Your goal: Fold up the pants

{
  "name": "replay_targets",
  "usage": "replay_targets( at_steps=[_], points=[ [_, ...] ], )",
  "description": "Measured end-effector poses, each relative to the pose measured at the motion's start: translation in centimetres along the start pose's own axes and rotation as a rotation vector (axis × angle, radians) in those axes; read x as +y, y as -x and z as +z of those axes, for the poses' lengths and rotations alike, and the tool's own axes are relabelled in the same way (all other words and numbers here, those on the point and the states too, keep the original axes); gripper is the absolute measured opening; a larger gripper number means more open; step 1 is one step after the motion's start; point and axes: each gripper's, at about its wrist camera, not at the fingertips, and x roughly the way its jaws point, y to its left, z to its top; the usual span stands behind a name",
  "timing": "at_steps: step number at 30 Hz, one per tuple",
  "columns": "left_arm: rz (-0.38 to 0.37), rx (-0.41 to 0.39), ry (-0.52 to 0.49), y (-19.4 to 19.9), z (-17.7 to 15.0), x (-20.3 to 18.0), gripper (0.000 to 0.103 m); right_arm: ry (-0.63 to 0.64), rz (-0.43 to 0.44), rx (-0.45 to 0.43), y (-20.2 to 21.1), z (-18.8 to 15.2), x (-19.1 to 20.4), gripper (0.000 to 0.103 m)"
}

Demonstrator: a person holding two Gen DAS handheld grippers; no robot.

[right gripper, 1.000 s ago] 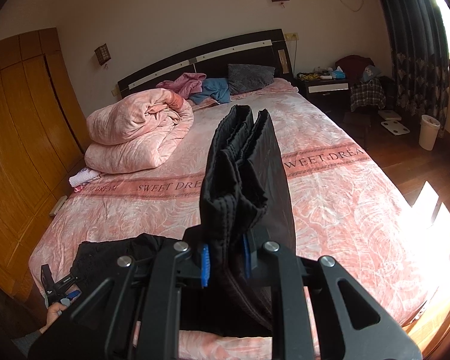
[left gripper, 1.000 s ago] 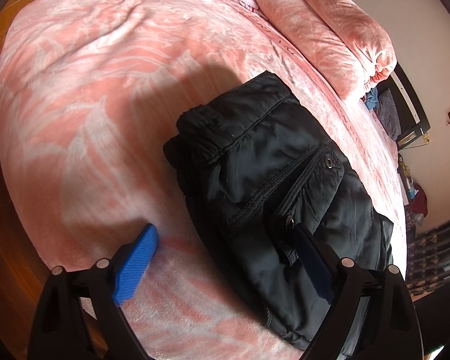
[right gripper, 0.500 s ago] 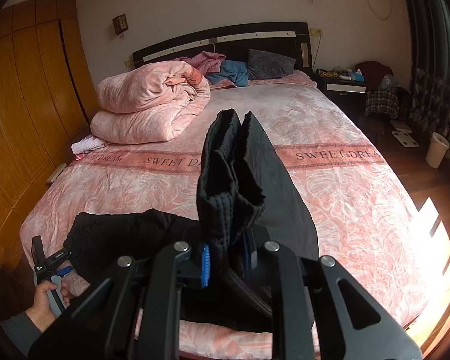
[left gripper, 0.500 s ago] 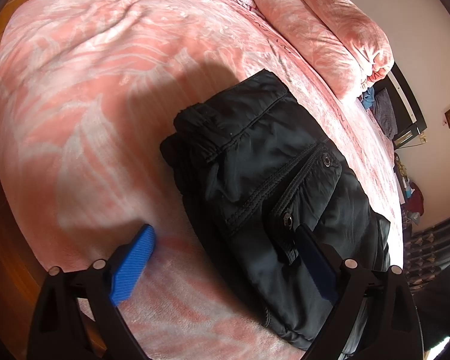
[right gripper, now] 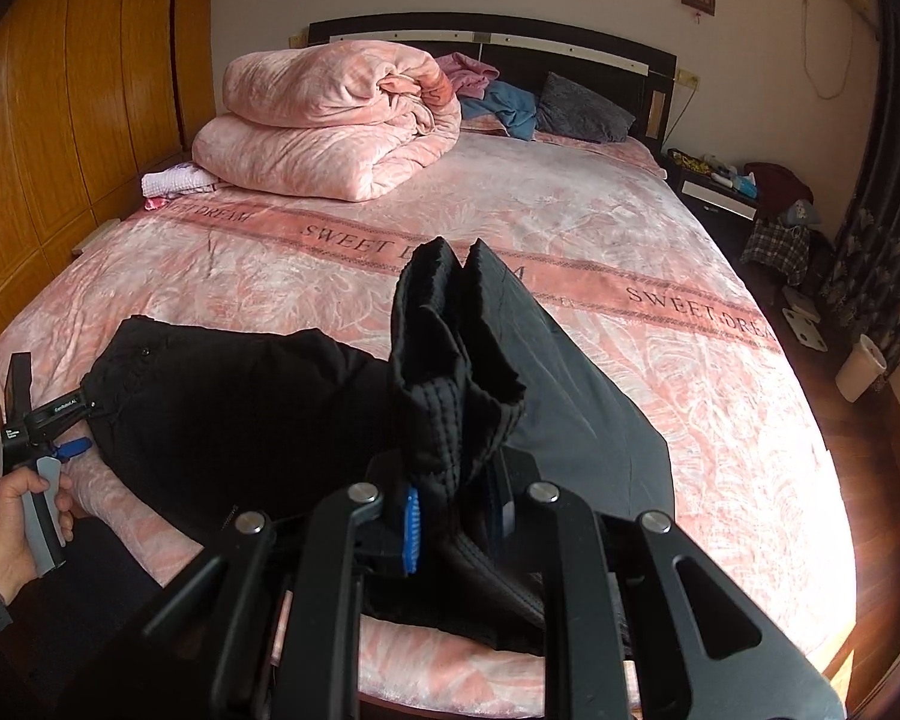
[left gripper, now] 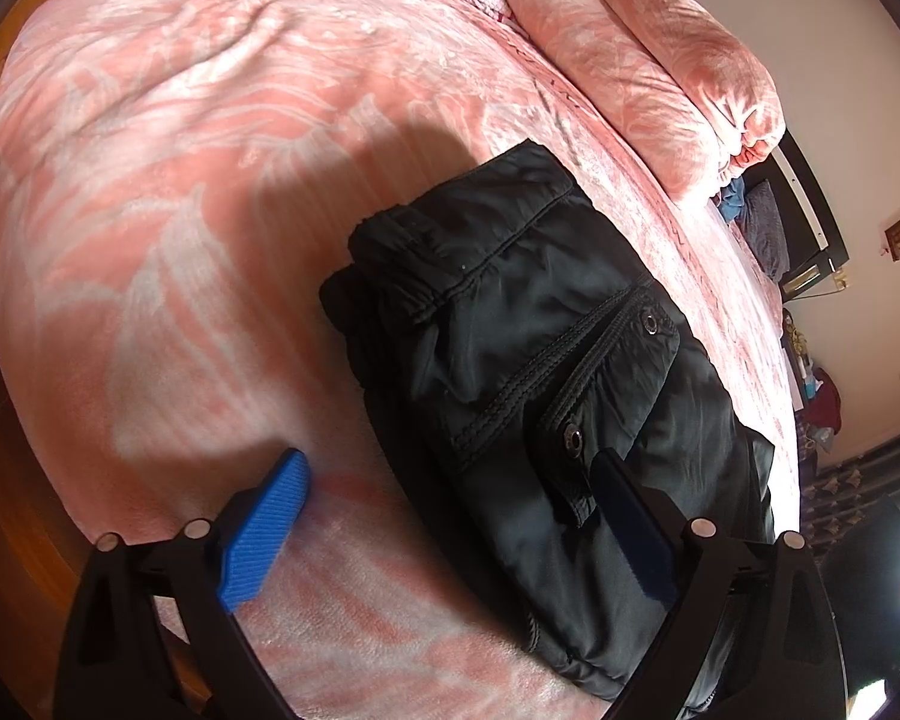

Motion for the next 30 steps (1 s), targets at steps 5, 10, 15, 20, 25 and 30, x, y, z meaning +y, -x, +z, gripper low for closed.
replay_targets(
  at_steps=[5, 10, 15, 20, 25, 30],
  points=[
    [-0.01, -0.001, 0.004, 0.0, 0.0, 0.1, 0.095, 0.055, -0.005, 0.04, -1.9, -1.4, 2.1, 0.015],
    [-0.017, 0.001, 0.006, 0.1, 0.0, 0.2, 0.095, 0.102, -0.019, 0.076, -3.5, -2.6, 3.9, 0.015],
    [-0.024, 0.001, 0.008, 0.1, 0.0, 0.3, 0.095, 0.157, -0.038, 0.094, -5.0, -3.8, 5.7, 0.015],
    [-0.025, 0.0, 0.01, 0.1, 0.0, 0.3, 0.095, 0.196, -0.043, 0.113, -6.5, -4.9, 6.9, 0.015],
    [-0.028, 0.0, 0.014, 0.1, -0.1, 0.4, 0.096, 0.23, -0.039, 0.136, -7.9, -5.9, 8.0, 0.015],
    [-0.028, 0.001, 0.014, 0.1, 0.0, 0.4, 0.096, 0.254, -0.031, 0.156, -8.8, -6.8, 8.5, 0.015]
  ],
)
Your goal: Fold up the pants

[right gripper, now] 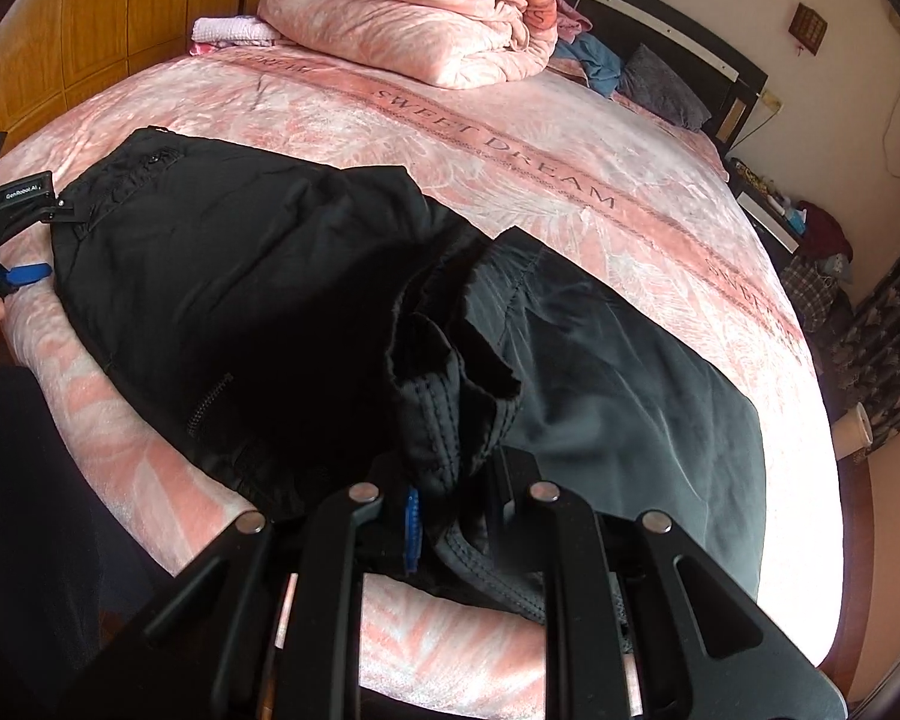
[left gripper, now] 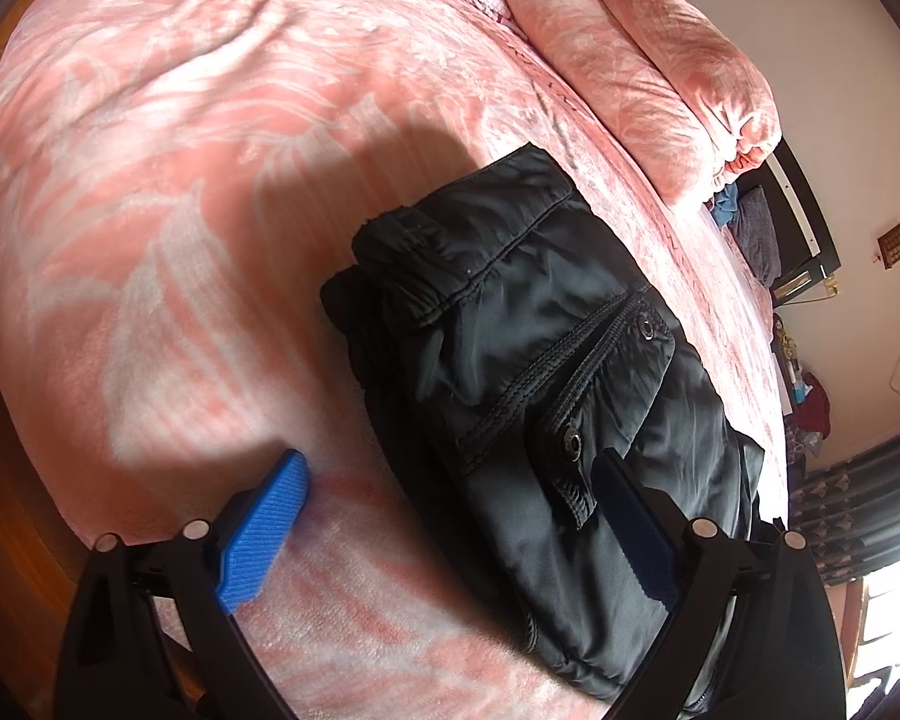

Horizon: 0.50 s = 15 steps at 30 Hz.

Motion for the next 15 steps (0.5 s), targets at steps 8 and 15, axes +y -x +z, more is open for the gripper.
replay_targets(
  at_steps=[8, 15],
  points=[
    [-0.006, 0.0, 0.004, -0.1, 0.0, 0.1, 0.096, 0.037, -0.001, 0.019, -1.1, -0.7, 1.2, 0.015],
    [-0.008, 0.0, 0.006, -0.1, 0.0, 0.1, 0.096, 0.066, -0.008, 0.03, -1.6, -1.2, 1.8, 0.016]
  ],
)
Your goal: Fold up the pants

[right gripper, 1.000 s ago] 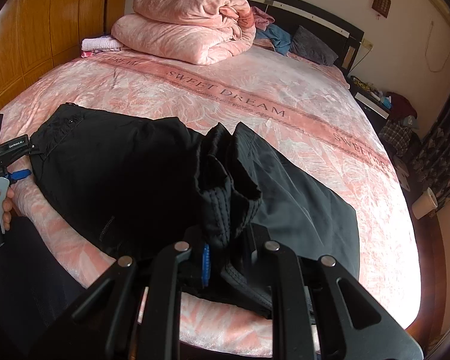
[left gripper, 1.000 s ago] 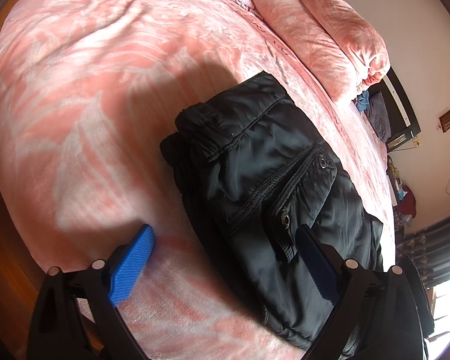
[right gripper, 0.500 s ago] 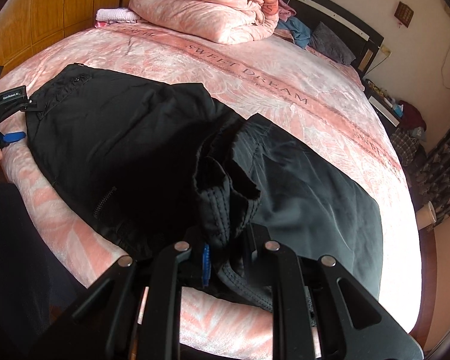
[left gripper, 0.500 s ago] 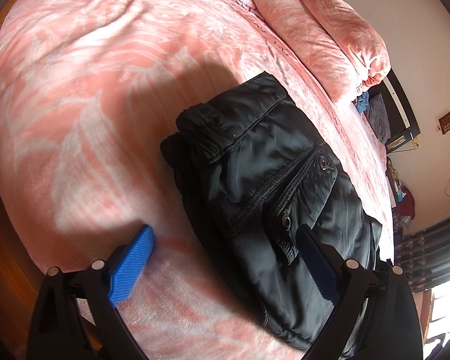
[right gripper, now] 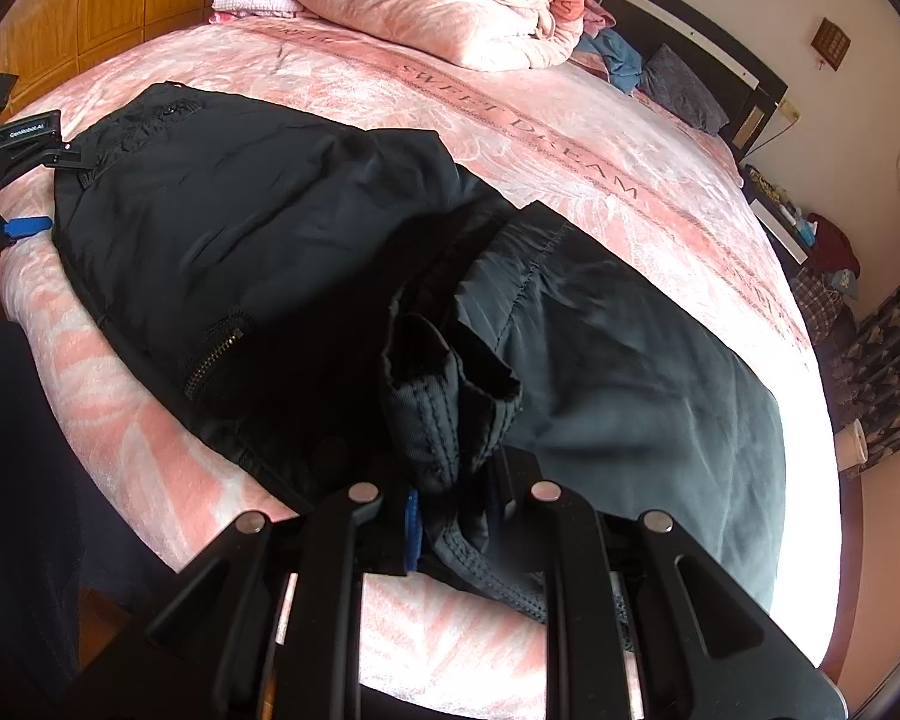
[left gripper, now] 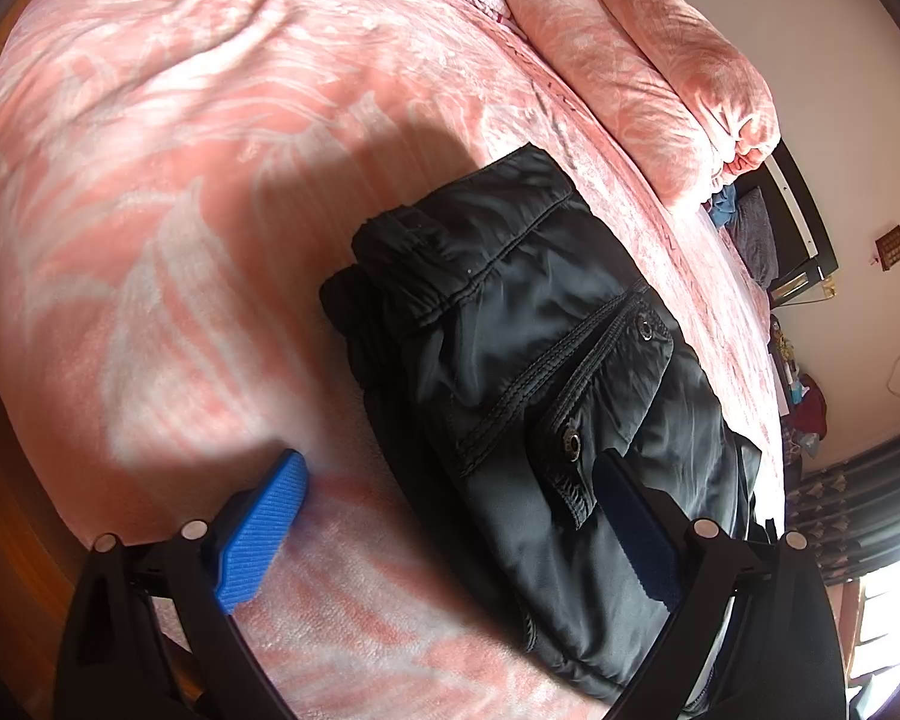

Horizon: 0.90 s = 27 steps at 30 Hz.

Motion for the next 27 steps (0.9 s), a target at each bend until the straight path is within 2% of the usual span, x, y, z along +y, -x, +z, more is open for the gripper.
replay_targets(
  at_steps=[8, 11, 12, 13, 14, 15, 16, 18, 20, 22, 26, 27],
  points=[
    [0.001, 0.003, -0.003, 0.1, 0.1, 0.0, 0.097, 0.037, -0.004, 0.017, -0.5, -0.8, 1.0, 0.023],
    [-0.002, 0.002, -0.002, 0.1, 0.1, 0.0, 0.097, 0.039, 0.022, 0.009, -0.1, -1.1, 1.2, 0.032],
    [-0.002, 0.002, -0.001, 0.1, 0.1, 0.0, 0.097, 0.031, 0.052, 0.004, 0.3, -1.2, 1.1, 0.04],
    [-0.003, 0.001, -0.001, 0.1, 0.1, 0.0, 0.097, 0.017, 0.094, -0.006, 0.8, -1.2, 0.9, 0.056],
    [-0.003, 0.0, 0.0, 0.1, 0.0, 0.0, 0.097, -0.006, 0.173, -0.01, 1.4, -1.2, 0.6, 0.067],
    [-0.005, 0.0, 0.001, 0.1, 0.0, 0.0, 0.097, -0.036, 0.248, -0.013, 2.0, -1.2, 0.3, 0.074],
    [-0.007, -0.001, 0.003, 0.1, 0.0, 0.0, 0.097, -0.065, 0.296, -0.019, 2.6, -1.1, -0.2, 0.074],
    [-0.014, -0.003, 0.008, 0.2, 0.0, 0.2, 0.097, -0.125, 0.323, -0.035, 3.6, -0.7, -1.4, 0.074],
    [-0.021, -0.005, 0.013, 0.3, 0.0, 0.3, 0.097, -0.191, 0.277, -0.019, 3.5, -0.1, -2.9, 0.07],
    [-0.027, -0.006, 0.016, 0.3, 0.1, 0.4, 0.097, -0.236, 0.277, 0.014, 2.7, 0.5, -3.8, 0.067],
    [-0.036, -0.004, 0.016, 0.3, 0.0, 0.5, 0.097, -0.239, 0.26, 0.088, 0.4, 1.1, -3.7, 0.067],
    [-0.038, -0.002, 0.015, 0.3, 0.0, 0.5, 0.097, -0.246, 0.265, 0.1, 0.0, 1.1, -3.8, 0.064]
  ],
)
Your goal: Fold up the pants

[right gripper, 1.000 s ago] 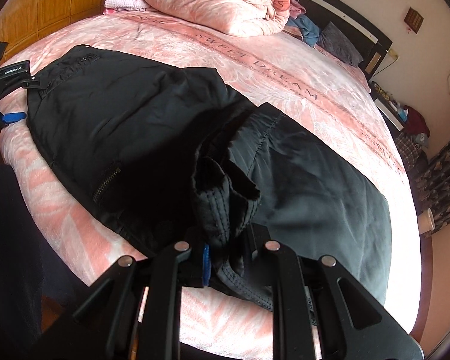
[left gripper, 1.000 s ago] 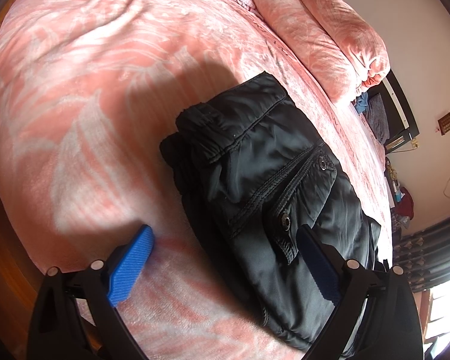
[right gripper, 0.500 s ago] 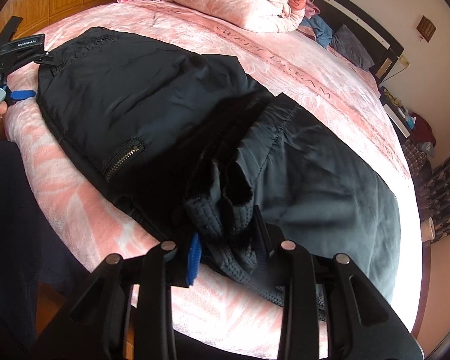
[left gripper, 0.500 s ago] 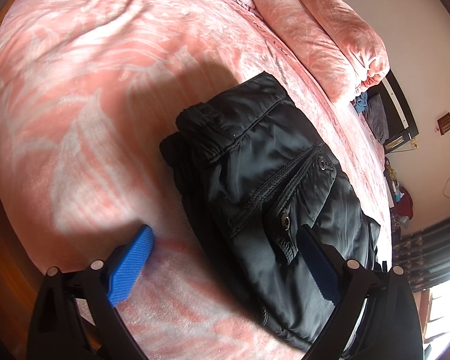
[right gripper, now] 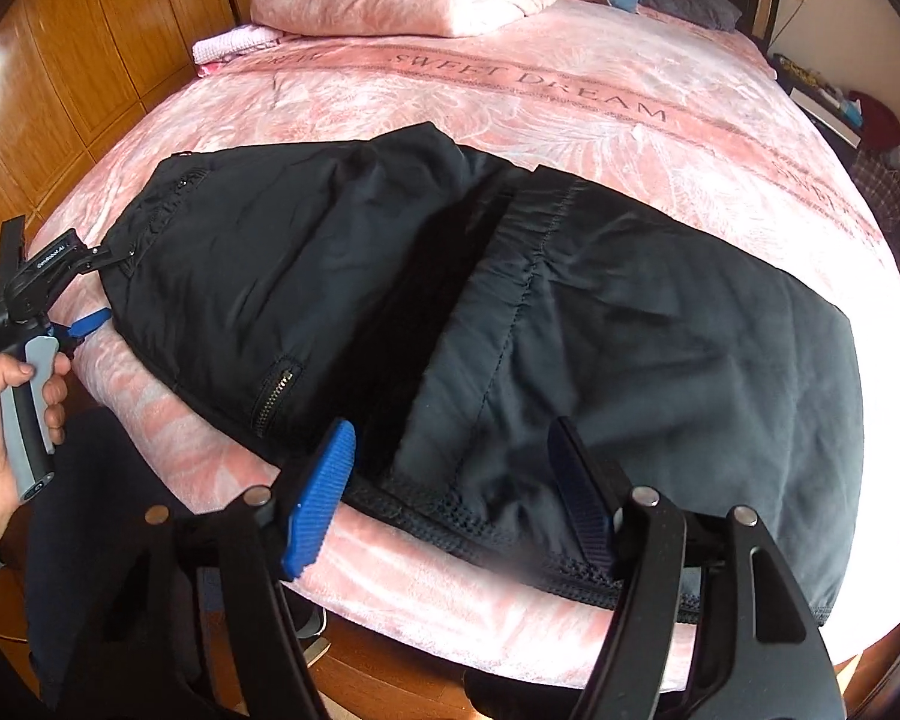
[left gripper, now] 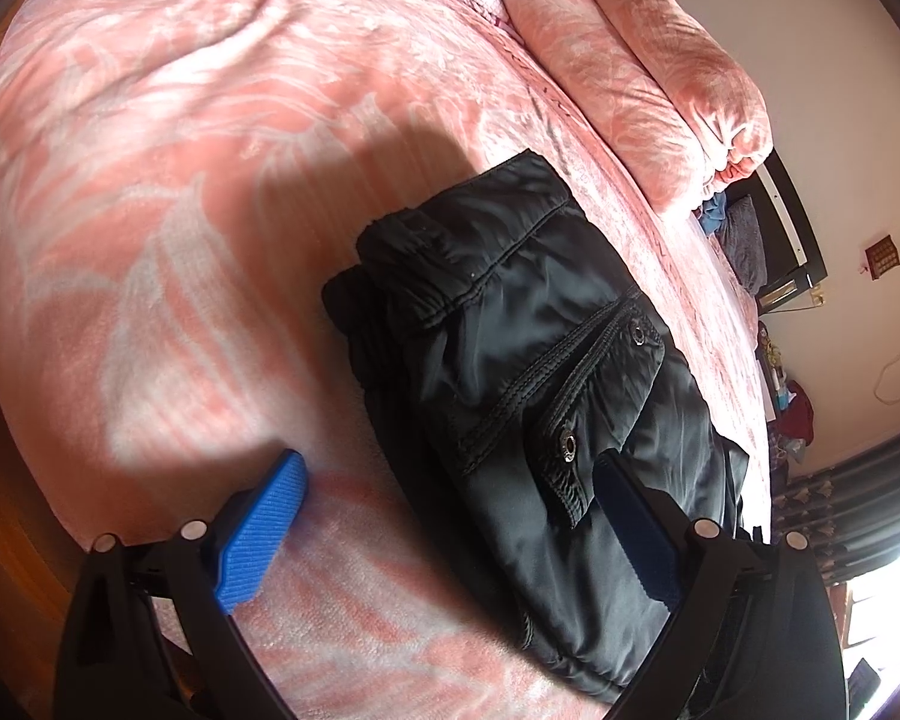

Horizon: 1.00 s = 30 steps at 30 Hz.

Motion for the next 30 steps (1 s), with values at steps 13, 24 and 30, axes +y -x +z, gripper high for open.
replay_targets(
  at_steps=[13, 24, 30],
  points=[
    [-0.025, 0.001, 0.01, 0.1, 0.1, 0.4, 0.097, -0.128, 0.172, 0.026, 0.6, 0.5, -1.0, 0.013],
    [-0.033, -0.001, 0.018, 0.2, -0.1, 0.5, 0.097, -0.163, 0.235, -0.013, 1.6, 1.1, -3.1, 0.019],
    [-0.055, 0.018, 0.012, 0.4, 0.3, 0.2, 0.099, -0.094, 0.196, 0.171, -2.1, 0.9, -2.7, 0.027]
  ],
)
